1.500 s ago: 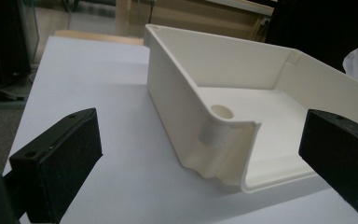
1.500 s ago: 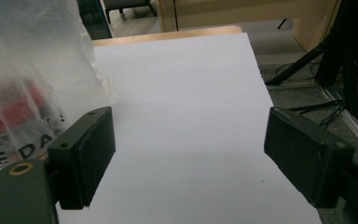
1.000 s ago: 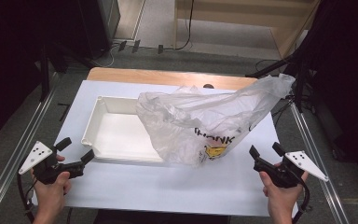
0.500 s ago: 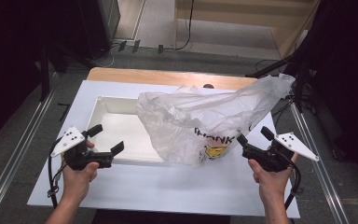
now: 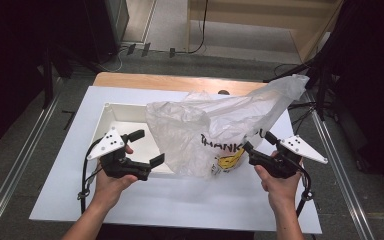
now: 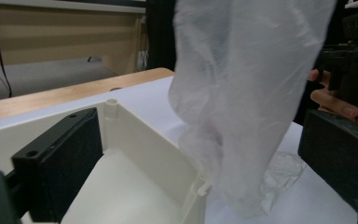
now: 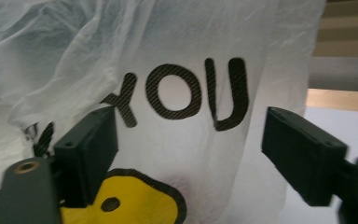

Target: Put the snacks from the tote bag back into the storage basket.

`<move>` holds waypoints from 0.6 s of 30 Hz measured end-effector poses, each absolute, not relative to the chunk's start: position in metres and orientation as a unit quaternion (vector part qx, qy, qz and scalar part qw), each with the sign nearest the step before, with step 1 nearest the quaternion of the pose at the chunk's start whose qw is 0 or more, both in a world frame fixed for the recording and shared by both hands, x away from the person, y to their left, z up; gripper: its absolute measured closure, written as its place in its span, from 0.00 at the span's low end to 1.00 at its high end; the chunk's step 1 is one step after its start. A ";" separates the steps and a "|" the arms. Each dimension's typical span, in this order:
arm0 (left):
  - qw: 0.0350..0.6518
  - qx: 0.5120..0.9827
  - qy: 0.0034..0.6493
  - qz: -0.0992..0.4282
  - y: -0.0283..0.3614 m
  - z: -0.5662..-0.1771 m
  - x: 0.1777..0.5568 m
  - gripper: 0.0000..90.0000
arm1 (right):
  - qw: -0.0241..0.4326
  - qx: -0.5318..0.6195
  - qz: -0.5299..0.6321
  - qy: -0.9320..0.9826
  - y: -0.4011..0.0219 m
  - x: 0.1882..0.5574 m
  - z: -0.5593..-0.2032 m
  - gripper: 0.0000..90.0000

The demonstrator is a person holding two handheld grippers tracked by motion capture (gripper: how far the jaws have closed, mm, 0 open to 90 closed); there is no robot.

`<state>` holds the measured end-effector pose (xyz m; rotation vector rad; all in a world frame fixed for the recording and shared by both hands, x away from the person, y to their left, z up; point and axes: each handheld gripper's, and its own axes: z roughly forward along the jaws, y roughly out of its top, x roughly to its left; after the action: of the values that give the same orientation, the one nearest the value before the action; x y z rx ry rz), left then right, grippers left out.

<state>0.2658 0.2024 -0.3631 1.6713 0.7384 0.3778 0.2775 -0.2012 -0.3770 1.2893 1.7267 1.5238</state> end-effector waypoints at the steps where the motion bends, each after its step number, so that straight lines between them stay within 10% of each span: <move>1: 0.597 0.720 0.312 0.164 0.199 -0.362 0.265 0.04 | 0.248 0.471 0.561 0.635 -0.200 0.277 -0.377 0.28; 10: 0.580 0.739 0.305 0.156 0.178 -0.361 0.270 0.84 | 0.234 0.463 0.568 0.639 -0.195 0.276 -0.383 0.42; 18: 0.569 0.755 0.297 0.130 0.167 -0.367 0.271 1.00 | 0.245 0.460 0.577 0.628 -0.193 0.271 -0.374 0.32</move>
<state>0.2710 0.1672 -0.3670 1.7739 0.6982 0.3056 0.2707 -0.1930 -0.3744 1.2558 1.7147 1.5757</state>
